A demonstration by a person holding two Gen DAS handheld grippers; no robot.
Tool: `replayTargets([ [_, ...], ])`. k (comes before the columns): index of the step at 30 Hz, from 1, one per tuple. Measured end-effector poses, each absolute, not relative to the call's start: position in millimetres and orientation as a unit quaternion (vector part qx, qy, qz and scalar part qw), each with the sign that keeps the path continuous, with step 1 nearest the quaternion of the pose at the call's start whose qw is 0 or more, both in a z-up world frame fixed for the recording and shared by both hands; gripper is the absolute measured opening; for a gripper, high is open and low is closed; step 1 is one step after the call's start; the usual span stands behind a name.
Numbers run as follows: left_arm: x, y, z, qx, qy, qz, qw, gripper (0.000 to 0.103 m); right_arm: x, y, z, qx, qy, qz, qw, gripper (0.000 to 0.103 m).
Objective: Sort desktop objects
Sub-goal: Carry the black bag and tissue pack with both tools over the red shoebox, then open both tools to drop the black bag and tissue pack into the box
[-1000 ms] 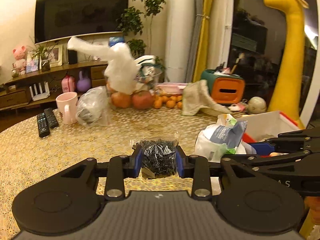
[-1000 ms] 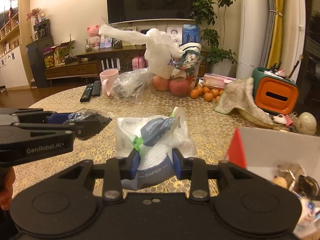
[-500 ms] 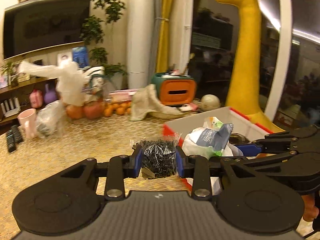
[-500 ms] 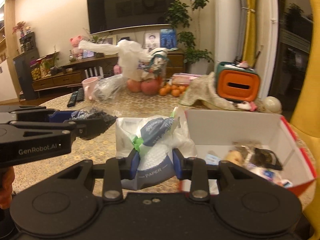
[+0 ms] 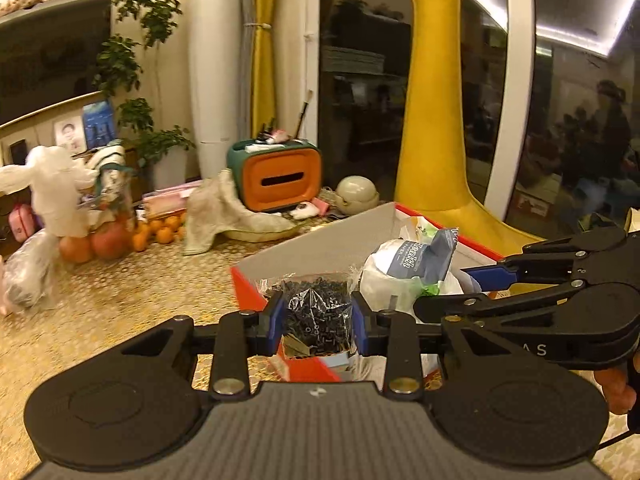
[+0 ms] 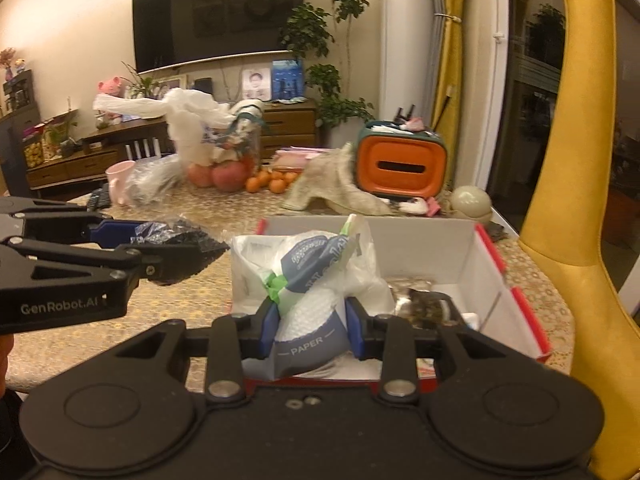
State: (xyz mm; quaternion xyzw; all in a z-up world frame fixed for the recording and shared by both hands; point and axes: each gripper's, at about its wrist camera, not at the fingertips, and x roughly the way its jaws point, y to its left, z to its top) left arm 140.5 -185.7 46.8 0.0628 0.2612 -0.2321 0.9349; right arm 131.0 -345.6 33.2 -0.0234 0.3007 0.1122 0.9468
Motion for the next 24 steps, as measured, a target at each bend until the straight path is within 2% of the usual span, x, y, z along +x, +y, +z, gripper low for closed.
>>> replayTargets([
  [16, 226.5, -246.6, 15.8, 0.078, 0.338, -0.255, 0.903, 0.032, 177.6, -394.1, 1.4, -0.002, 0.352, 0.079, 0.933, 0.035],
  [24, 252.2, -259.9, -17.9, 0.094, 0.391, -0.247, 0.881, 0.033, 190.7, -389.3, -20.7, -0.044, 0.385, 0.084, 0.918, 0.036],
])
